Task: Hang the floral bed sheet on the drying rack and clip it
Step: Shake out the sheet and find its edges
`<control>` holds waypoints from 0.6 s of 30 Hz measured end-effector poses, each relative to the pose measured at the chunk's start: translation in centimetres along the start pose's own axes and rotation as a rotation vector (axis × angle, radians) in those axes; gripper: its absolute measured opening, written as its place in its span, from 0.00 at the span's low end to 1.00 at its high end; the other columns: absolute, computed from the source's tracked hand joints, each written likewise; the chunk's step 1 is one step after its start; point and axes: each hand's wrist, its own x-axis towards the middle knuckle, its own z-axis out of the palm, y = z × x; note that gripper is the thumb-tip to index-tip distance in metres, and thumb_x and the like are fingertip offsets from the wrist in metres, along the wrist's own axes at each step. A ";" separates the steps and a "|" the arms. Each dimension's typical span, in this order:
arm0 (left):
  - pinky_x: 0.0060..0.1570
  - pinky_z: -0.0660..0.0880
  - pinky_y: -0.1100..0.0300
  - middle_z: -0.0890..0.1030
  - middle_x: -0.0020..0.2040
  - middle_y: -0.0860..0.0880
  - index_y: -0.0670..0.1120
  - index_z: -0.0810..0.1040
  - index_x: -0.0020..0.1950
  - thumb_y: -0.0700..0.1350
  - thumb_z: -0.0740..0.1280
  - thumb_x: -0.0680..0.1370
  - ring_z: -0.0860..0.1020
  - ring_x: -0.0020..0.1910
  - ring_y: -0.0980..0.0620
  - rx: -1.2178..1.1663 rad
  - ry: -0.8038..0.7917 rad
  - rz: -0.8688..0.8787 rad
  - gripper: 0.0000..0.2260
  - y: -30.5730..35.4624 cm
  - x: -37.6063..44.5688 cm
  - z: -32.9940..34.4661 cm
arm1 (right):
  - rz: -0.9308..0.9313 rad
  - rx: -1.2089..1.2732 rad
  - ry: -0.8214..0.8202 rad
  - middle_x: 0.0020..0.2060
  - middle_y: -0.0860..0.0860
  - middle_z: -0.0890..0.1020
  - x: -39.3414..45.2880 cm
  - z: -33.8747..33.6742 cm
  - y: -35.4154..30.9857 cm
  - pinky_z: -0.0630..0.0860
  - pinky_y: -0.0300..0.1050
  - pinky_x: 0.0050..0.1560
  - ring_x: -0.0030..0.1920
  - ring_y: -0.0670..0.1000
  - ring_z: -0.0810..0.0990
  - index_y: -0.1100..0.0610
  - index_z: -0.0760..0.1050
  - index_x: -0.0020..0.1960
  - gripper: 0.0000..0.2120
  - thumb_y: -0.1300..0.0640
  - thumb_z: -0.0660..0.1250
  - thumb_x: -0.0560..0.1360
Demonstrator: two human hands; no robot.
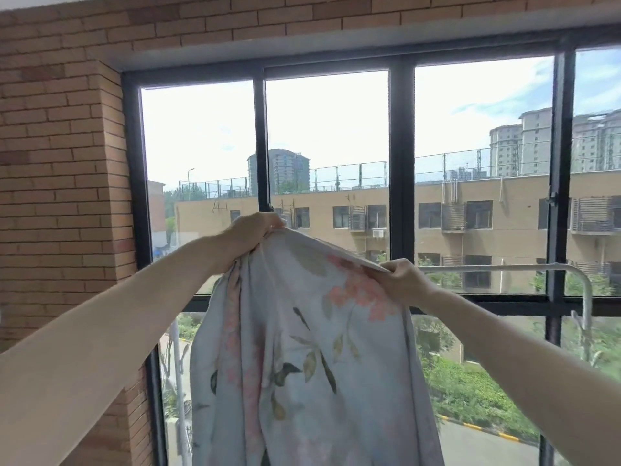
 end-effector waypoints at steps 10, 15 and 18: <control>0.26 0.66 0.65 0.62 0.27 0.52 0.52 0.61 0.30 0.61 0.80 0.69 0.63 0.26 0.53 0.064 0.025 0.163 0.29 2.5 2.0 1.7 | 0.233 -0.120 -0.451 0.55 0.40 0.84 -6.4 11.6 14.5 0.78 0.46 0.65 0.58 0.41 0.81 0.45 0.79 0.58 0.21 0.61 0.63 0.69; 0.23 0.63 0.66 0.61 0.24 0.53 0.51 0.62 0.27 0.57 0.81 0.69 0.60 0.24 0.54 0.132 0.056 0.253 0.29 2.4 2.1 0.7 | 0.316 -0.047 -0.201 0.42 0.45 0.84 -8.3 12.5 15.3 0.79 0.38 0.44 0.46 0.46 0.82 0.51 0.80 0.43 0.17 0.69 0.59 0.77; 0.30 0.60 0.60 0.62 0.27 0.52 0.48 0.74 0.24 0.63 0.81 0.65 0.60 0.27 0.53 0.286 0.016 0.247 0.25 1.0 1.8 -2.8 | 0.313 0.037 0.127 0.39 0.50 0.85 -4.5 7.2 14.5 0.82 0.53 0.42 0.43 0.54 0.84 0.56 0.79 0.43 0.06 0.58 0.68 0.78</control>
